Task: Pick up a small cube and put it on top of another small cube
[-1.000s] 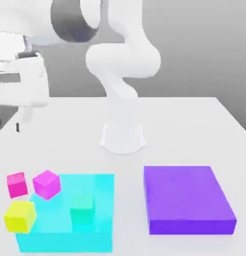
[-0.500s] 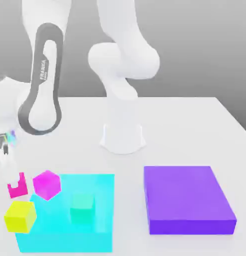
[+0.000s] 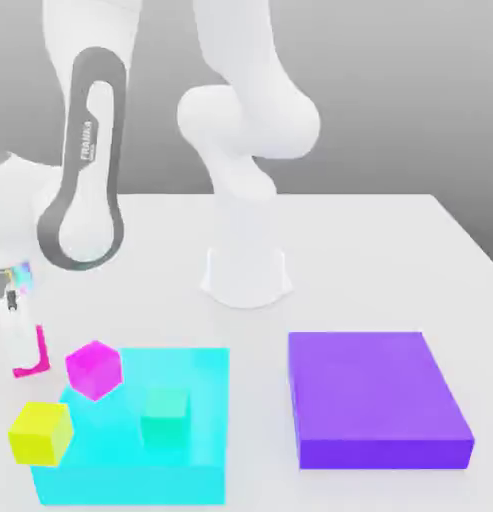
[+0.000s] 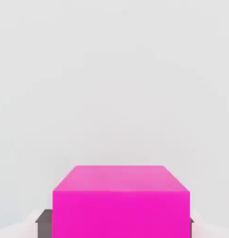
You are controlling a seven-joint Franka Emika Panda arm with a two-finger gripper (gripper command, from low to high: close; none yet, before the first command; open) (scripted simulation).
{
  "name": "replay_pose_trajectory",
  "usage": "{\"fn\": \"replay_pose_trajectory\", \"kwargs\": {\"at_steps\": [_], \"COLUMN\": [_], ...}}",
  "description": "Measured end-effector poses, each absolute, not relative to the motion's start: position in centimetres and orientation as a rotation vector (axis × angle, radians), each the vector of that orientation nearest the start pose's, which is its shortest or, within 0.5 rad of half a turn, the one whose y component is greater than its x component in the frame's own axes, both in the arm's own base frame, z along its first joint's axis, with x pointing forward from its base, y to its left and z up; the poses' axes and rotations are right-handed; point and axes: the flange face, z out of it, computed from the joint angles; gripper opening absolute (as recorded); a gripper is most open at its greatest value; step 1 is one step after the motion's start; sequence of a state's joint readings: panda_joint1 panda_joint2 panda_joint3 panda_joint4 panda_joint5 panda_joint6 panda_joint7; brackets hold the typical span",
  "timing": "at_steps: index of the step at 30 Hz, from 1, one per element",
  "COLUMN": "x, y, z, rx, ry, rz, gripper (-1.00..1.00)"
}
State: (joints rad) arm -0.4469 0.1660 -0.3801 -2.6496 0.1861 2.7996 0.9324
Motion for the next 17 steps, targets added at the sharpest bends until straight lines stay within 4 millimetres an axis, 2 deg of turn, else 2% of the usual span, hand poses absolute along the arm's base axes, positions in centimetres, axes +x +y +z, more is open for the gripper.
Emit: {"fn": "replay_pose_trajectory", "kwargs": {"at_steps": [3,5,9,10,11,13,14,17], "x": [32.9,37.2,45.2,45.9,46.2,46.4,46.4,46.4], "y": [-30.7,-29.0,-23.4,-23.0,-22.9,-22.9,-22.9,-22.9], "z": [22.0,24.4,29.9,29.9,29.0,26.1,25.3,25.3], "rx": [-1.903,-1.998,-2.204,-2.22,-2.224,-2.227,-2.227,-2.227], "ry": [2.477,2.395,2.224,2.213,2.211,2.211,2.213,2.213], "rz": [0.009,0.013,0.007,0.004,0.002,0.001,0.001,0.001], "gripper": [-1.0,-1.0,-1.0,-1.0,-1.0,-1.0,1.0,1.0]}}
